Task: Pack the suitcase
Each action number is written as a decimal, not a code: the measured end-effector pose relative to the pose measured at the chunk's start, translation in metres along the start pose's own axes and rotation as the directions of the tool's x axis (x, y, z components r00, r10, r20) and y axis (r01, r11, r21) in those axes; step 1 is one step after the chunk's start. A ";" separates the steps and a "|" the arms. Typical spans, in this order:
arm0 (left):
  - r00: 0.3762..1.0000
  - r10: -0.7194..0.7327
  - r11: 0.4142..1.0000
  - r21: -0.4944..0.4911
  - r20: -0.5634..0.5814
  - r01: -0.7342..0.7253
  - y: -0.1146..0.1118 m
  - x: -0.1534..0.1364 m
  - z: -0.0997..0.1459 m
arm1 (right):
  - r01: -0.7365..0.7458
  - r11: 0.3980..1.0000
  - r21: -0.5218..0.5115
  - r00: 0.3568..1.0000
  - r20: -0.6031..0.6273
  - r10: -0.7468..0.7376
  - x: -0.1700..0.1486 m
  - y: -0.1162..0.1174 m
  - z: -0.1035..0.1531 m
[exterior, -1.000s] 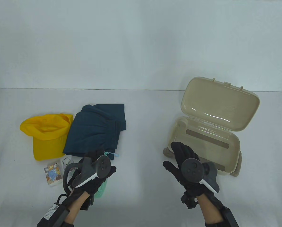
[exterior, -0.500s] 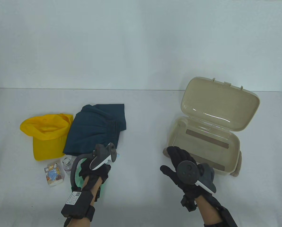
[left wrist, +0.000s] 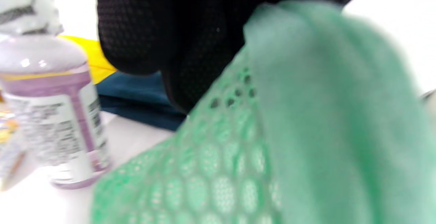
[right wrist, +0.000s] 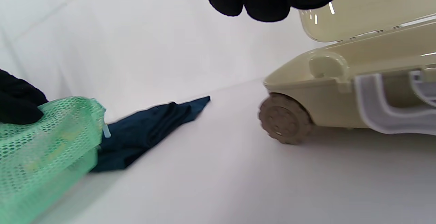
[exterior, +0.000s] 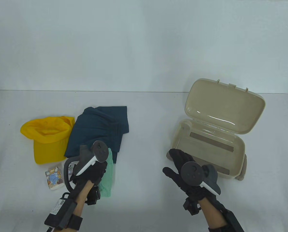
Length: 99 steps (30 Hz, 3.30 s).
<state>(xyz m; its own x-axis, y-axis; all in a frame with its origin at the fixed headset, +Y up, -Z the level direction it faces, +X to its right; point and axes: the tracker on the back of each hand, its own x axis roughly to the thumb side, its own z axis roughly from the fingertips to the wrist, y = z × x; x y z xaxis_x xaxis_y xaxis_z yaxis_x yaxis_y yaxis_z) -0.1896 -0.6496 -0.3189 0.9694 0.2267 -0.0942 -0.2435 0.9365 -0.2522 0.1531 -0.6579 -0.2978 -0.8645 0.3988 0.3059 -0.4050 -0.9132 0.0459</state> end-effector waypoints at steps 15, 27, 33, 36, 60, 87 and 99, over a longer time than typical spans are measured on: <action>0.864 0.229 0.959 0.051 0.448 -0.280 -0.014 0.048 0.037 | 0.299 0.952 0.069 0.954 0.004 -0.300 0.044 0.010 -0.034; 0.775 0.209 0.975 -0.064 0.596 -0.214 -0.047 0.056 0.037 | 0.319 0.948 -0.005 0.948 -0.013 -0.319 0.047 0.027 -0.023; 0.832 0.061 0.936 0.257 0.552 -0.240 -0.029 0.041 0.047 | 0.161 0.986 -0.052 0.984 0.091 -0.156 0.060 0.021 -0.013; 0.830 0.034 0.913 0.320 0.557 -0.252 -0.021 0.039 0.053 | 0.063 0.995 -0.079 0.986 0.161 -0.050 0.072 0.021 -0.007; 0.727 -0.471 0.813 0.566 0.501 0.137 -0.050 0.069 0.068 | -0.239 0.957 -0.166 0.924 0.264 0.276 0.100 0.032 0.005; 0.614 -0.658 0.713 0.623 0.436 0.322 -0.040 0.086 0.087 | -0.262 0.962 -0.072 0.962 0.058 0.267 0.076 0.012 -0.009; 0.623 -0.614 0.772 0.533 0.484 0.347 -0.047 0.083 0.082 | 0.064 0.996 -0.061 0.961 -0.266 -0.078 0.000 -0.004 -0.026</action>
<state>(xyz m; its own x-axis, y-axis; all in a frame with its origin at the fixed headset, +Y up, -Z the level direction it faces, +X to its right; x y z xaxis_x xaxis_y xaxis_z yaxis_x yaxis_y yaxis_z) -0.0949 -0.6524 -0.2356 0.7686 -0.3048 0.5624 0.1653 0.9439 0.2858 0.1471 -0.6522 -0.3232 -0.8783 0.4766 0.0372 -0.4767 -0.8790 0.0071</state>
